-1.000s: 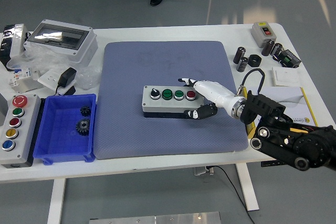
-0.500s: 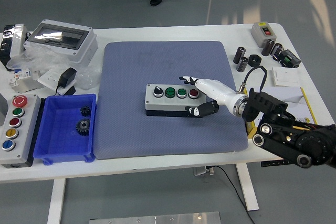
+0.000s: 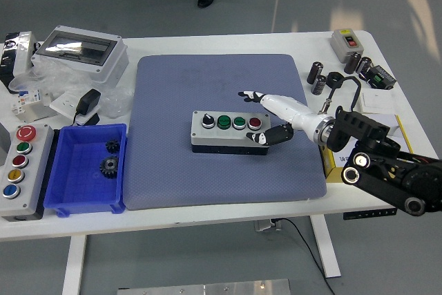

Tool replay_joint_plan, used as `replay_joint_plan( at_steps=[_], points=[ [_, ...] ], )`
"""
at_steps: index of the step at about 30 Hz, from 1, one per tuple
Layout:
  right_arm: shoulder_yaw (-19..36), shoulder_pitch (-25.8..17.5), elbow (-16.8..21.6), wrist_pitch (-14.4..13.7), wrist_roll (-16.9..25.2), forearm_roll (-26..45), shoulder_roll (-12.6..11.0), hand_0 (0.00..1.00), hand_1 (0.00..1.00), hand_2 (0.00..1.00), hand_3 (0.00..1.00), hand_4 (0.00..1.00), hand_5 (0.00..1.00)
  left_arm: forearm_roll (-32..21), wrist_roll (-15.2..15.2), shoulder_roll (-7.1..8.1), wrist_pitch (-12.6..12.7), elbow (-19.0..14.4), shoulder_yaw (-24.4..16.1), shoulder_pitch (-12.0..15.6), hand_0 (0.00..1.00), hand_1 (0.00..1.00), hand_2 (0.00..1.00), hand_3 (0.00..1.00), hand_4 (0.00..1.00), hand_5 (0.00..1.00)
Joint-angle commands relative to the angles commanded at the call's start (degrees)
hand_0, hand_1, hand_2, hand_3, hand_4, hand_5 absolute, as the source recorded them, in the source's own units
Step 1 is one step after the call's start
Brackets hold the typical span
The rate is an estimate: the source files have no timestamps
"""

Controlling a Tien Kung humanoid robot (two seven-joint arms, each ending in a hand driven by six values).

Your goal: Pick up the button,place it on the desk,press the button,press the button

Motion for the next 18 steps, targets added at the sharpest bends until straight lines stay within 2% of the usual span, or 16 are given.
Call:
replay_joint_plan(
  at_steps=[4, 8, 13, 16, 17, 18],
  points=[
    [4.2, -0.9, 3.8, 0.7, -1.1, 0.6, -2.8, 0.973, 0.940, 0.937, 0.998, 0.713, 0.146, 0.0, 0.0, -0.02, 0.2, 0.0, -0.1, 0.0, 0.618, 0.561, 0.553, 0.598, 0.519, 0.238],
    [5.9, -1.0, 5.7, 0.4, -3.4, 0.5, -4.5, 0.976, 0.943, 0.943, 0.998, 0.716, 0.141, 0.1, 0.1, 0.00, 0.4, 0.0, -0.3, 0.0, 0.618, 0.560, 0.552, 0.598, 0.519, 0.237],
    [5.5, -0.3, 6.2, -0.2, -6.7, 0.1, -4.7, 0.997, 0.967, 0.964, 0.998, 0.730, 0.139, 0.2, 0.1, -0.05, 0.7, 0.0, -0.3, -0.1, 0.619, 0.559, 0.553, 0.598, 0.519, 0.236],
    [5.6, 0.6, 6.3, 0.7, -8.5, -0.6, -4.8, 0.997, 0.967, 0.964, 0.998, 0.730, 0.139, 0.1, 0.2, -0.07, 0.8, 0.0, -0.3, -0.2, 0.619, 0.559, 0.553, 0.598, 0.519, 0.236],
    [5.7, 1.0, 6.4, 1.3, -9.1, -0.8, -4.9, 0.929, 0.938, 0.929, 0.980, 0.696, 0.225, 0.1, 0.2, -0.06, 0.9, 0.0, -0.2, -0.2, 0.619, 0.558, 0.552, 0.599, 0.520, 0.236],
    [5.8, 1.3, 6.5, 1.9, -9.7, -0.8, -5.1, 0.929, 0.938, 0.929, 0.980, 0.696, 0.225, 0.1, 0.3, -0.05, 0.9, 0.0, -0.2, -0.2, 0.619, 0.558, 0.552, 0.599, 0.520, 0.236]
  ],
)
